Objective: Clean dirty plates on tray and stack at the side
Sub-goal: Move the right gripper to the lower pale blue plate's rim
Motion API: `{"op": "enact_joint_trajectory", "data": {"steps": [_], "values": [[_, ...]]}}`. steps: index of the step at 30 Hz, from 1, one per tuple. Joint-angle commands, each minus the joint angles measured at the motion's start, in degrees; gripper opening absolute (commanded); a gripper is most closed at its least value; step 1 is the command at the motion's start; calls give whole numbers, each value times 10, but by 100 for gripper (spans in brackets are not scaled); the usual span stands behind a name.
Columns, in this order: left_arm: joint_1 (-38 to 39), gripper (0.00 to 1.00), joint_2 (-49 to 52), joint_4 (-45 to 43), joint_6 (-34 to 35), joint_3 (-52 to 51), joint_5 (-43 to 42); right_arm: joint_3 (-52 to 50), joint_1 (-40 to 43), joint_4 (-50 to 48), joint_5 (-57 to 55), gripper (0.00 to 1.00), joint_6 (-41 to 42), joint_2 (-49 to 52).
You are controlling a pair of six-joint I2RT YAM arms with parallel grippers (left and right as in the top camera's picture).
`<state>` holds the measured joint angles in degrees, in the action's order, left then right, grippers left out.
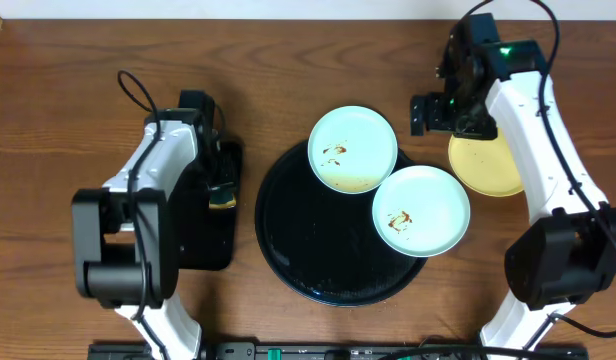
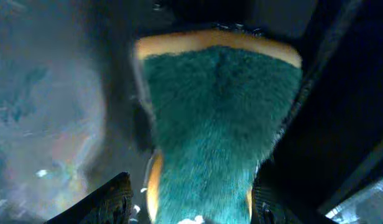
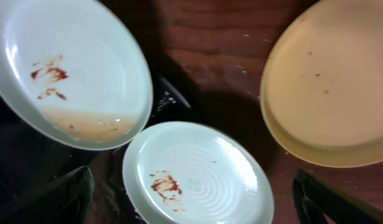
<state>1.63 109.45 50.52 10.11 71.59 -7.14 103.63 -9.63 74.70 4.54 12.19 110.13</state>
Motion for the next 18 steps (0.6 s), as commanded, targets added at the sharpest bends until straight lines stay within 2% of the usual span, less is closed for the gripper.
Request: {"op": "enact_joint_trajectory", "data": {"steps": [1,2,4,6,8,9,11,12,14,15,16,17,18], "values": [[0,64,19,-9,-24,-7,-36,-2,-10,3,5,99,4,1],[0,59,24,-15,-25,-7,-40,-2,-11,4,5,99,4,1],[0,31,26,-25,-26,-7,-40,-2,-14,7,8,96,3,1],[0,8,26,-35,-25,-7,-38,-2,-19,8,18,80,-7,1],[-1,8,26,-43,-21,-7,-16,-2,-24,10,18,51,-6,1],[-1,8,25,-45,-14,-7,7,-2,-27,11,18,45,-7,1],[-1,8,25,-45,-8,-7,49,-2,-32,14,18,49,-6,1],[-3,8,25,-43,-5,-7,67,-2,-34,15,18,47,-6,1],[-9,8,25,-36,12,-7,101,-2,-38,19,18,32,-5,1],[-14,8,25,-33,21,-7,116,-2,-39,24,18,31,-4,1],[-19,8,25,-30,29,-7,126,-2,-39,29,18,36,-4,1],[-27,24,25,-27,31,-7,128,-2,-40,35,18,44,-4,1],[-34,33,25,-26,34,-7,127,-2,-40,40,18,41,-4,1]]}}
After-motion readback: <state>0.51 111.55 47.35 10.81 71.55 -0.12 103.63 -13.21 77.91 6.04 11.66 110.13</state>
